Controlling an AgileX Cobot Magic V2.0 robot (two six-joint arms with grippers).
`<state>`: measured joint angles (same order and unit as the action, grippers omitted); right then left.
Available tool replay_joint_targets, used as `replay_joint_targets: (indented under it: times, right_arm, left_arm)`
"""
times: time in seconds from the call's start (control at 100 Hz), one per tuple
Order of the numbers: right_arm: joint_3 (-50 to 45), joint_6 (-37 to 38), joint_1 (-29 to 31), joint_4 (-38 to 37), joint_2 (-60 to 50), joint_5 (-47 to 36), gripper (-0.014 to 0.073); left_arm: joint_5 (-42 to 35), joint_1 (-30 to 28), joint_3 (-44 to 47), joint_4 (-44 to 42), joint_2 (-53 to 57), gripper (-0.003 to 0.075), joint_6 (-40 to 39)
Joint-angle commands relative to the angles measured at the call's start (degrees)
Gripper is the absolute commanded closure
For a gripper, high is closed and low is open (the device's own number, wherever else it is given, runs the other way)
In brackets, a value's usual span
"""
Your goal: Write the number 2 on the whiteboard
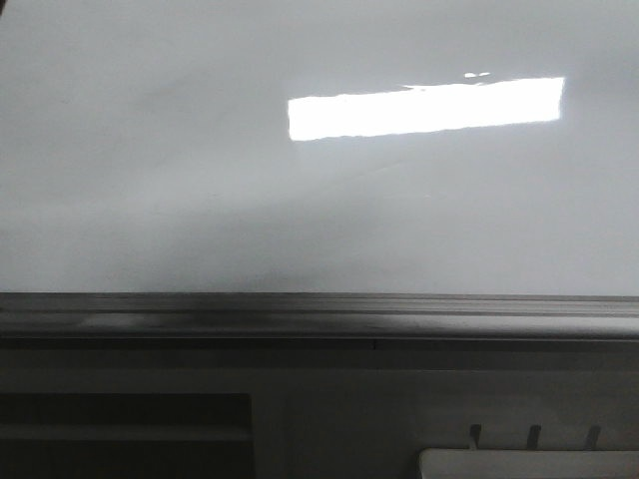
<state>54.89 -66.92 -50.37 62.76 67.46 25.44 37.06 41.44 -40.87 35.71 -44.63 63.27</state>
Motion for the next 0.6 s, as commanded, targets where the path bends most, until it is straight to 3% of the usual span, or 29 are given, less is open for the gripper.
replay_joint_targets:
  times: [0.0, 0.09, 0.2, 0.25, 0.35, 0.43, 0.48, 0.59]
  right_arm:
    - [2.05, -0.14, -0.02, 1.99, -0.28, -0.92, 0.0532]
    - [2.05, -0.14, -0.02, 1.99, -0.28, -0.83, 0.0674]
    - [2.05, -0.23, -0.02, 1.19, -0.28, -0.42, 0.0672]
    - [2.05, -0.23, -0.02, 0.34, -0.28, -0.42, 0.0672]
    - [2.05, -0.77, -0.02, 0.23, -0.28, -0.87, 0.0672]
    - [2.05, -2.26, -0.02, 0.11, -0.55, -2.27, 0.0672]
    - [2.05, -2.64, -0.02, -0.05, -0.8, -3.67, 0.0672]
    - [2.05, -3.06, 0.25, -1.09, -1.57, -7.99, 0.0672]
  left_arm:
    - [-2.53, 0.39, -2.02, 2.79, 0.35, 0.0741, 0.86]
    - [-2.66, 0.39, -2.02, 2.79, 0.35, 0.0741, 0.86]
    - [-4.31, 0.39, -2.02, 3.02, 0.35, 0.0712, -0.15]
    - [-5.29, 0.39, -2.02, 3.02, 0.35, 0.0645, -0.58]
    - [-7.4, 0.29, -2.02, 3.02, 0.35, 0.0408, -2.03]
    - [-8.84, 0.29, -2.02, 2.78, 0.61, 0.0263, -3.43]
    - [-8.95, 0.29, -2.02, 2.64, 1.27, 0.0235, -3.43]
    - [-9.35, 0.02, -2.02, 1.9, 4.41, 0.0251, -3.99]
